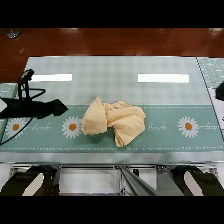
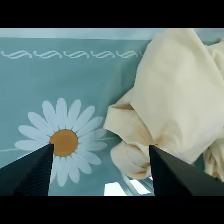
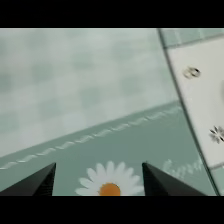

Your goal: Fold the shirts.

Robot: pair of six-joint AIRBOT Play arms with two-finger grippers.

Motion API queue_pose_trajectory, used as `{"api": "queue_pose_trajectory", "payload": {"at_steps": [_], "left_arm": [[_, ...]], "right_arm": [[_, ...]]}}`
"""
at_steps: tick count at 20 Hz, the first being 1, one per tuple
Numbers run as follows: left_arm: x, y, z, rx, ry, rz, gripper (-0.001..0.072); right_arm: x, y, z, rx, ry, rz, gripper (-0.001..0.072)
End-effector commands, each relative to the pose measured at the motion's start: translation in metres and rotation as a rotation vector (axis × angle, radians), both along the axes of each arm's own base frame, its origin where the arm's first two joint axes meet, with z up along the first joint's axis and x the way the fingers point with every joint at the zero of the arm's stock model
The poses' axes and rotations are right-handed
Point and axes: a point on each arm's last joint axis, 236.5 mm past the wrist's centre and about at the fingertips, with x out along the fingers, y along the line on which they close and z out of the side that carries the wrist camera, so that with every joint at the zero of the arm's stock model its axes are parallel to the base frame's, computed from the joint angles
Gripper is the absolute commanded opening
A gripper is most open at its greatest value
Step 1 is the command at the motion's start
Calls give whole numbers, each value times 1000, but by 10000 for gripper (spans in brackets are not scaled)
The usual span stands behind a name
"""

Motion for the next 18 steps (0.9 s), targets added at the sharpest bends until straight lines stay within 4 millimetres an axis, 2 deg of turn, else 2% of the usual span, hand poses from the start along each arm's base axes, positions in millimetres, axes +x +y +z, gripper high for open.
{"api": "queue_pose_trajectory", "payload": {"at_steps": [1, 2, 3, 4, 6, 7, 10, 12, 16, 18], "left_arm": [[-49, -51, -18, -314, 106, -45, 695], [-74, -74, -33, -424, 173, -84, 695], [-94, -87, -48, -482, 233, -92, 695], [-111, -91, -65, -499, 290, -81, 695], [-123, -91, -86, -489, 332, -45, 695], [-118, -90, -90, -482, 307, -29, 695], [-71, -80, -89, -479, 145, 97, 695], [-48, -76, -89, -481, 77, 167, 696], [-25, -88, -88, -521, 17, 207, 695], [-20, -96, -90, -520, 23, 188, 695]], "right_arm": [[-39, -13, -80, 259, 159, -152, 620], [-39, 22, -107, 400, 181, -82, 620], [-38, 60, -127, 521, 194, 15, 620], [-40, 87, -140, 605, 205, 72, 620], [-48, 115, -161, 662, 245, 122, 620], [-50, 123, -167, 658, 257, 146, 620], [-45, 144, -169, 637, 255, 213, 620], [-40, 155, -167, 633, 242, 238, 620], [-34, 175, -167, 633, 230, 271, 620], [-39, 188, -180, 646, 297, 295, 620]]}}
